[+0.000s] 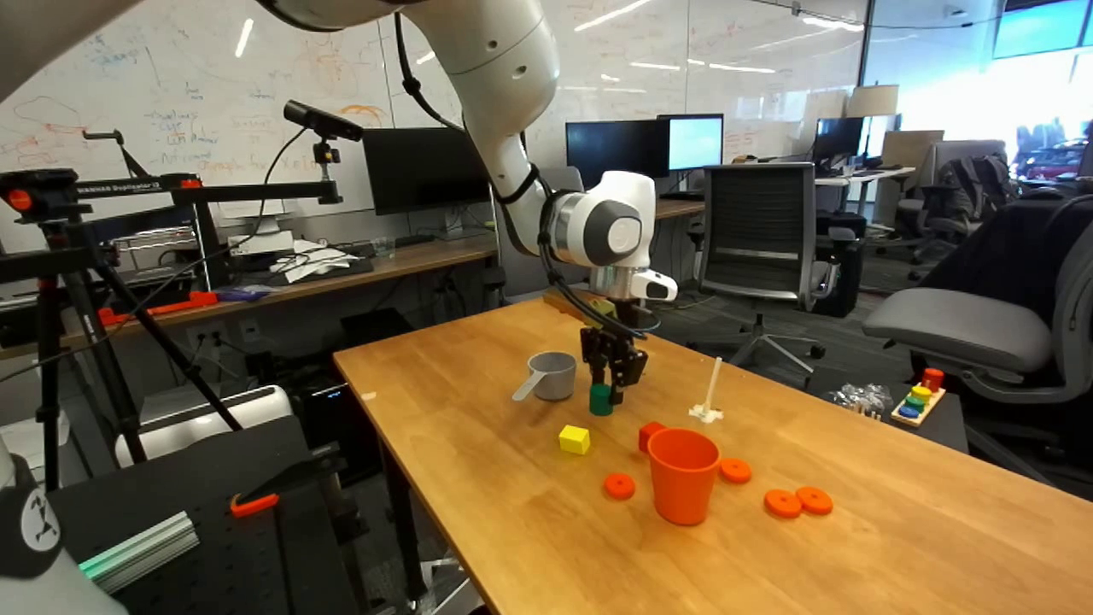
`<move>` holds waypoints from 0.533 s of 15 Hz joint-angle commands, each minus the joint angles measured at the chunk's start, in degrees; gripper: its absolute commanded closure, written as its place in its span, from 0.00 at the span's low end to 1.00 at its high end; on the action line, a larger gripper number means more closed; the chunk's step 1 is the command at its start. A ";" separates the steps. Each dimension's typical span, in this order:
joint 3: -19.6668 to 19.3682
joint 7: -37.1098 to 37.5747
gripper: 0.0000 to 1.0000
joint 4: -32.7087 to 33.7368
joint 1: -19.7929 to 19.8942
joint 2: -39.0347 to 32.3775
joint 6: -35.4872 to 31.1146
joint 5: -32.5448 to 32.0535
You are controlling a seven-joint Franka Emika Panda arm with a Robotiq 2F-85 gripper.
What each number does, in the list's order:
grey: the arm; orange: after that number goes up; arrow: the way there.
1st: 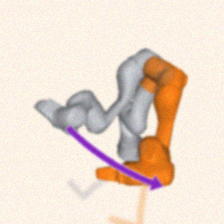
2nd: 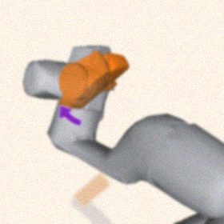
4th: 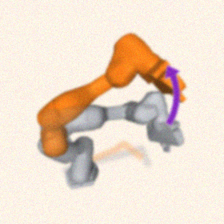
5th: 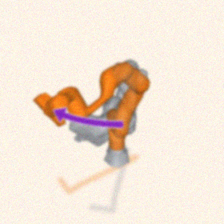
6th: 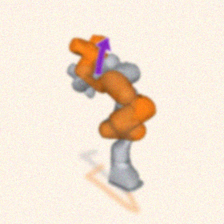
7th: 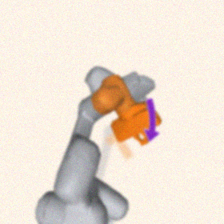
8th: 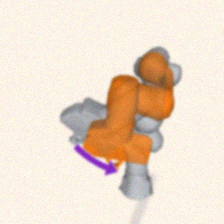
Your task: Put the three blocks in the gray measuring cup
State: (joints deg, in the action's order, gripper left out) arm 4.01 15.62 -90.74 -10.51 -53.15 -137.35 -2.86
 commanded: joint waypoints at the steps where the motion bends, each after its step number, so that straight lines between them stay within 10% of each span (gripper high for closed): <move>1: -0.29 -0.76 0.82 2.25 0.44 0.83 3.40 2.74; 8: 2.56 -1.69 0.83 -1.86 0.72 10.61 1.75 7.09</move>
State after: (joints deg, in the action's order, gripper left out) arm 4.94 15.41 -89.39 -9.65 -48.34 -136.27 1.62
